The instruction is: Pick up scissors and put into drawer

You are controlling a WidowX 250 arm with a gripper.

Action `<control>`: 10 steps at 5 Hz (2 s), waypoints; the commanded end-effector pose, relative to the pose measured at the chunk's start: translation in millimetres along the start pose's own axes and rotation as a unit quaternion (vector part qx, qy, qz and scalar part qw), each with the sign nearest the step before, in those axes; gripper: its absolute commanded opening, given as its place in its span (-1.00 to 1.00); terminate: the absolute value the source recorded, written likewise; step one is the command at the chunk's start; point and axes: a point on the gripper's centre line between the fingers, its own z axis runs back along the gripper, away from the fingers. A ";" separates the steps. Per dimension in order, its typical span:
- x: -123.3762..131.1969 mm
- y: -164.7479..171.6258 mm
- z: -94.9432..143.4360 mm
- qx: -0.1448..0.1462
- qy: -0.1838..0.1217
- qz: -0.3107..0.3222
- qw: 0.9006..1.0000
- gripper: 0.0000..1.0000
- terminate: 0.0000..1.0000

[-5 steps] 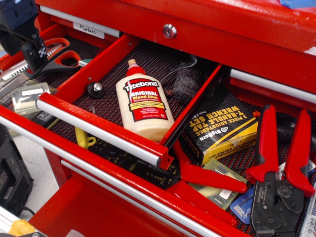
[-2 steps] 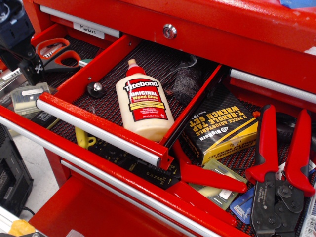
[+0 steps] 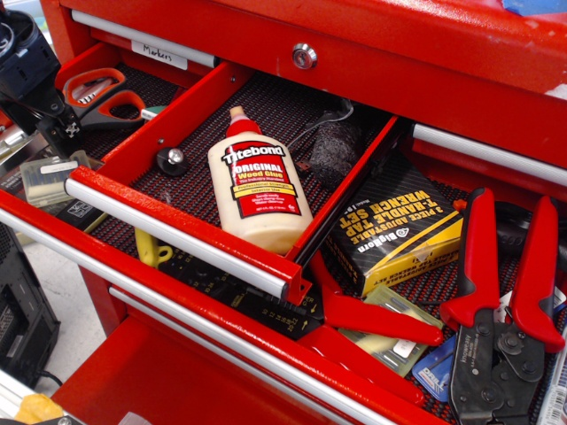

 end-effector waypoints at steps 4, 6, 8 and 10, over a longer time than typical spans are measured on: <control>5.8 -13.7 71.2 0.004 0.116 -0.042 0.992 -1.00 -1.00; 8.0 -32.1 129.9 0.005 0.049 -0.089 0.995 -1.00 -1.00; 6.5 -79.8 157.3 -0.014 -0.055 -0.134 0.989 -1.00 -1.00; 16.7 -129.6 142.3 -0.092 -0.077 -0.158 0.980 -1.00 -1.00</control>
